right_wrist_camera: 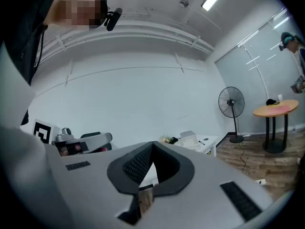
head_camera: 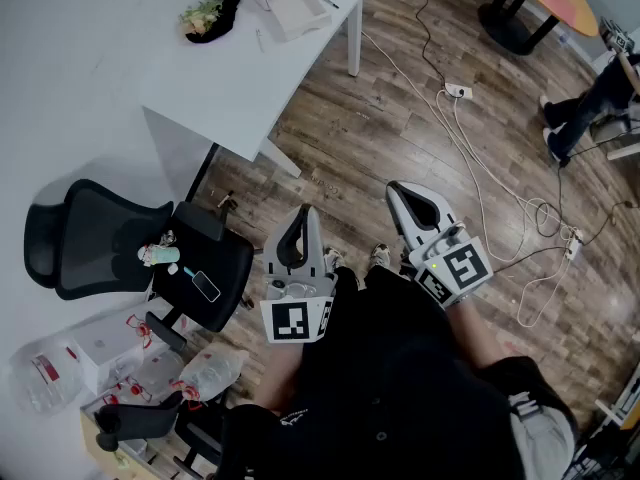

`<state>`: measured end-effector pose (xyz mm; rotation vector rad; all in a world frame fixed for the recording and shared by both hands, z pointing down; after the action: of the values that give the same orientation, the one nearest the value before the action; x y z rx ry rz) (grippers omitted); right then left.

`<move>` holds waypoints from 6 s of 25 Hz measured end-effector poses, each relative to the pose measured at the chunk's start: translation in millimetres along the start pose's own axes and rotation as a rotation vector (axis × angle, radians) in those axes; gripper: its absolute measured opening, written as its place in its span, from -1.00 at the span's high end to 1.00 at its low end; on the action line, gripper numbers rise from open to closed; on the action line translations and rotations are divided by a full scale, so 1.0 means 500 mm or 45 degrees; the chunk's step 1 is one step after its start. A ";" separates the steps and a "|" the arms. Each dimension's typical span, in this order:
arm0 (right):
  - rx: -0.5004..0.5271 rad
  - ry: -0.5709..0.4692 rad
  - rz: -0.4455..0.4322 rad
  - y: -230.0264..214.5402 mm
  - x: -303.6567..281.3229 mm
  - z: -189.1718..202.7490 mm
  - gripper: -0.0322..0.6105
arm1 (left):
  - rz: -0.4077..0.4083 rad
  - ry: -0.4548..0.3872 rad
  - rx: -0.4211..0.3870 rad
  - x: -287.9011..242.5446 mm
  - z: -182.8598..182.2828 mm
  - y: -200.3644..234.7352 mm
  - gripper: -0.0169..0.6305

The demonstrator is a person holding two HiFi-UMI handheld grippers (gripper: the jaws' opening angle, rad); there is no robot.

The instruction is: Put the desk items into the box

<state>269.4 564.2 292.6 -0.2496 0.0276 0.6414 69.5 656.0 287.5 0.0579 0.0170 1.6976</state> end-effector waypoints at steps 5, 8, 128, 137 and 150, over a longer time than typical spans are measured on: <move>0.021 0.007 -0.001 -0.005 0.020 0.001 0.90 | -0.010 0.023 -0.013 -0.003 0.003 -0.020 0.92; 0.031 0.021 -0.013 -0.014 0.025 0.001 0.90 | -0.041 0.019 -0.025 -0.001 0.007 -0.034 0.92; 0.150 0.312 -0.758 -0.811 -1.160 -0.219 0.90 | -0.890 0.134 0.002 -1.130 0.109 0.392 0.92; 0.135 0.370 -0.735 -0.804 -1.199 -0.198 0.90 | -0.893 0.204 0.038 -1.140 0.146 0.444 0.92; 0.152 0.419 -0.509 -0.739 -1.235 -0.175 0.90 | -0.699 0.396 0.136 -1.138 0.267 0.610 0.92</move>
<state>-1.5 -105.3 352.9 -0.2344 0.3236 0.1954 -154.2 49.8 418.3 -0.1224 0.3280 1.1415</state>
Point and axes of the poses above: the fingertips, and each gripper's own axes: x backward along the fingers, y to its left, z out of its underside, the point moved 9 cm from there along x, backward along the fingers
